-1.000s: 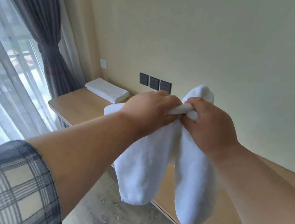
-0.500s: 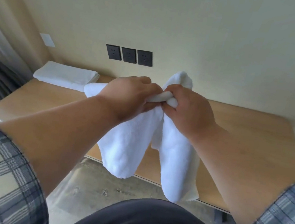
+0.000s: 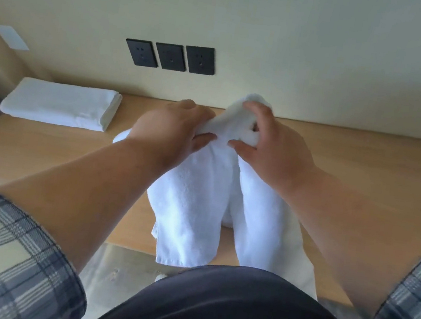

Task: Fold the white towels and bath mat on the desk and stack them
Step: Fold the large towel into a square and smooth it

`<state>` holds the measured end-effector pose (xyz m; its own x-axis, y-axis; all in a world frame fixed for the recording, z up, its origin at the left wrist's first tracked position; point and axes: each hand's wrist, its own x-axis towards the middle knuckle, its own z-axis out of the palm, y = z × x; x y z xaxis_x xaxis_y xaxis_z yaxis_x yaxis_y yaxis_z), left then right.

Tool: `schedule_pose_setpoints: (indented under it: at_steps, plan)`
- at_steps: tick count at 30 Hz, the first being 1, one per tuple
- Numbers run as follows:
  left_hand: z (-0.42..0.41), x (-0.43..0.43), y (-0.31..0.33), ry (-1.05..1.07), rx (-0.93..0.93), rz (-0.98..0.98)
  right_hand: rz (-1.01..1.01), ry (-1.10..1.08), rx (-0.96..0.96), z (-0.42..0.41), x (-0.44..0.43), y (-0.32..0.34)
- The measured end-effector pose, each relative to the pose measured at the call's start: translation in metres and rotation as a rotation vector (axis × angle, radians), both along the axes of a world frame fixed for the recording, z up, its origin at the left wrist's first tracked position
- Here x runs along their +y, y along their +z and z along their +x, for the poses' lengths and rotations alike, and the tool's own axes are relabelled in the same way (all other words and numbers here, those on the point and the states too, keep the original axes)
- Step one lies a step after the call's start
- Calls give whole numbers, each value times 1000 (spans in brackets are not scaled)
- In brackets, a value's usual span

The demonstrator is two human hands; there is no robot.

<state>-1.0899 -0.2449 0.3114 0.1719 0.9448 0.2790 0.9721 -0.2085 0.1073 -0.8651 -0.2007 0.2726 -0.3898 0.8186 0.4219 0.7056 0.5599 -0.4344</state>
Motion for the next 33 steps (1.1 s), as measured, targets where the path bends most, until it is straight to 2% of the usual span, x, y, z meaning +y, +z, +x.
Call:
schedule_pose_setpoints:
  at_steps: [5,9,11,14,18,21,24,26,30,31,33]
  plan:
    - [-58,42,-25,34,-43,-149,-177,-166,-8,-5,19,-21]
    - [-72,69,-58,-58,89,-248,-309,-274,31,-13,23,-37]
    - [-65,74,-70,-83,145,-297,-426,-329,-44,-17,20,-43]
    - [-49,72,-84,-262,96,-379,-570,-354,-137,-25,6,-55]
    - [-8,59,-97,-446,-22,-536,-578,-275,-34,-38,-9,-59]
    - [19,58,-103,-398,-126,-592,-559,-204,62,-42,-12,-59]
    - [32,67,-106,-356,-59,-616,-552,-213,112,-25,-16,-56]
    - [36,73,-108,-359,5,-625,-564,-214,-3,-1,-13,-56]
    - [36,75,-112,-235,-62,-605,-682,-295,-582,68,12,-65]
    - [37,73,-112,-217,-57,-584,-699,-289,-669,83,20,-71]
    - [42,65,-112,-173,-73,-562,-703,-253,-666,101,32,-84]
